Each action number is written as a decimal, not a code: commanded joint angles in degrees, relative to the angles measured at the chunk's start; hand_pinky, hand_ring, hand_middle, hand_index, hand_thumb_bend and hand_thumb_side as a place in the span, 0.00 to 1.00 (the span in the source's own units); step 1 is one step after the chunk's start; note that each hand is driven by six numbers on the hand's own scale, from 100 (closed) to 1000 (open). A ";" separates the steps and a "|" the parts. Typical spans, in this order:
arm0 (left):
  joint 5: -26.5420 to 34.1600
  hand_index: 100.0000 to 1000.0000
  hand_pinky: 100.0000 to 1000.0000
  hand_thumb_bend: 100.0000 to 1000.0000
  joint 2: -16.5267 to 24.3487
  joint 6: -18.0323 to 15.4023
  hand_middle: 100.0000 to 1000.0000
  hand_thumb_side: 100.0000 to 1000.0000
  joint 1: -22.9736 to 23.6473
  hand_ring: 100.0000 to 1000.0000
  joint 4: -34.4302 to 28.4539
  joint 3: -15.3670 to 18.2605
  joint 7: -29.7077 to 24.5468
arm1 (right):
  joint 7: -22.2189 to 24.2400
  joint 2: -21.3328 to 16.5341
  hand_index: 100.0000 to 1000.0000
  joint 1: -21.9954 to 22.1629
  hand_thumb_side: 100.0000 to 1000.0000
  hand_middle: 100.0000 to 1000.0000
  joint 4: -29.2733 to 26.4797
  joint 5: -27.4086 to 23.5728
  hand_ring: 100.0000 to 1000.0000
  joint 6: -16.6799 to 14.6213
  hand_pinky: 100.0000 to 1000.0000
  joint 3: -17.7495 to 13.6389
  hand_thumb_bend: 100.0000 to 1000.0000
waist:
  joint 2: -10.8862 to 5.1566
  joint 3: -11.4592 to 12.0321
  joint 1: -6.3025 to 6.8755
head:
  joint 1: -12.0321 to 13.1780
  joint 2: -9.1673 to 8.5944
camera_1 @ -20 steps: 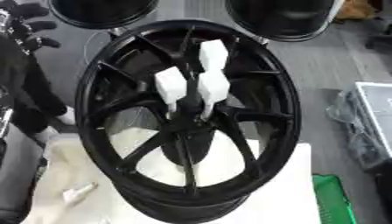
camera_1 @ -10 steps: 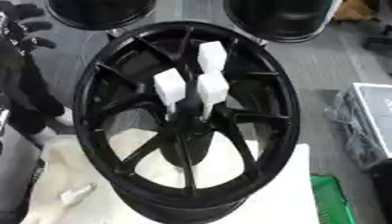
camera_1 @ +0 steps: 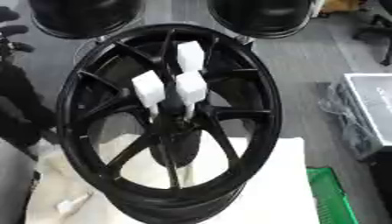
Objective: Pull the pin out of the wheel hub.
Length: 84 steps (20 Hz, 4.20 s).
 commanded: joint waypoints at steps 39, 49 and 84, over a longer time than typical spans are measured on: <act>1.70 0.74 0.54 0.00 3.46 -1.80 0.71 0.74 5.04 0.72 0.96 4.69 3.38 | 21.29 11.39 0.90 -11.87 0.14 0.79 -0.66 22.02 0.81 8.25 0.78 14.62 0.00 | -2.14 9.96 -0.37 | -7.96 0.36; 2.05 0.74 0.54 0.00 3.50 -2.15 0.71 0.74 4.67 0.71 0.61 4.61 3.30 | 21.93 13.16 0.89 -12.01 0.17 0.77 -0.66 25.72 0.80 12.96 0.80 15.02 0.00 | -1.69 13.12 -0.40 | -13.84 0.36; -0.30 0.74 0.54 0.00 2.44 -2.32 0.71 0.72 4.59 0.72 -5.83 3.69 2.05 | 24.74 14.39 0.91 -10.47 0.21 0.80 -0.66 32.08 0.87 10.82 0.86 14.07 0.00 | 0.74 13.72 -0.67 | -14.96 0.36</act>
